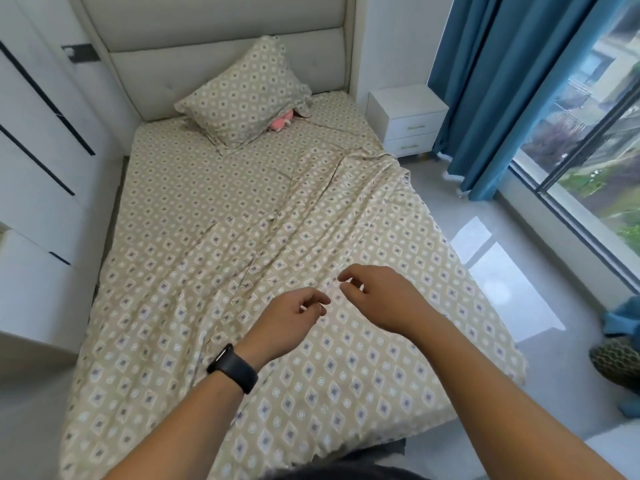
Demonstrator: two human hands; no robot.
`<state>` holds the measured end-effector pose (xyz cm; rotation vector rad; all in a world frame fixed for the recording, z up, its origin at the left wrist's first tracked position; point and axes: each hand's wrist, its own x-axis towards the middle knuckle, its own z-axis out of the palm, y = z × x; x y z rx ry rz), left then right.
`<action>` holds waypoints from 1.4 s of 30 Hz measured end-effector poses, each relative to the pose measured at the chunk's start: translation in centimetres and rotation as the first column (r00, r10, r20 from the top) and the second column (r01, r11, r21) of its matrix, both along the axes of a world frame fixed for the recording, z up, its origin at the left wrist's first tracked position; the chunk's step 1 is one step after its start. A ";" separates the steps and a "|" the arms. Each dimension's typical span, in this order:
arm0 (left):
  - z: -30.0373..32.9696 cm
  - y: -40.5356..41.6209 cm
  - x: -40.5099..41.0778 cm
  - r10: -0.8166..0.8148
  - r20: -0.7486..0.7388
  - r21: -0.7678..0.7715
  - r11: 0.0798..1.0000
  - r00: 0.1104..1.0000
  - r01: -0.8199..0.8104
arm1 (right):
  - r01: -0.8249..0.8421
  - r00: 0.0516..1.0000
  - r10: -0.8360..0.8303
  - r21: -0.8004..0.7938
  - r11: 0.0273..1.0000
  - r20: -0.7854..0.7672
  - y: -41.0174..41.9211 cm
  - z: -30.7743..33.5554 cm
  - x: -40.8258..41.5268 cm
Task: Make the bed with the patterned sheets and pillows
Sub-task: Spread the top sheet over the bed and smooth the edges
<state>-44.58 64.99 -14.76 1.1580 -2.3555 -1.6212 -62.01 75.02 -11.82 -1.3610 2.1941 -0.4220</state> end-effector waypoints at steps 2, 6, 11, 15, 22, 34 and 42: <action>0.5 2.0 -3.9 0.036 -0.037 0.024 0.999 0.999 -0.036 | -0.030 0.999 0.030 0.008 1.000 -0.027 1.4 0.2 -4.3; 1.5 5.3 -11.1 0.037 -0.031 0.009 0.999 0.999 -0.037 | -0.049 0.997 0.048 -0.001 0.999 -0.062 3.9 1.3 -11.7; 2.4 7.7 -17.0 0.018 -0.034 -0.009 1.000 0.999 -0.019 | -0.004 0.999 0.002 -0.065 0.998 -0.039 7.2 1.9 -16.6; 2.5 9.0 -20.8 -0.028 -0.086 0.004 1.000 0.996 0.028 | 0.042 0.998 -0.044 -0.040 0.998 -0.042 10.1 1.9 -19.9; 2.3 11.9 -28.1 -0.055 -0.066 -0.019 0.998 0.996 0.054 | 0.075 0.995 -0.078 -0.046 0.996 -0.063 14.0 1.5 -28.1; 3.7 19.9 -48.4 0.158 -0.053 -0.082 0.983 0.986 -0.162 | -0.231 0.969 0.218 -0.122 0.965 -0.115 17.1 3.6 -49.0; 2.9 22.3 -51.2 0.297 -0.035 -0.052 0.953 0.954 -0.298 | -0.352 0.936 0.347 -0.126 0.927 -0.062 18.1 2.4 -52.5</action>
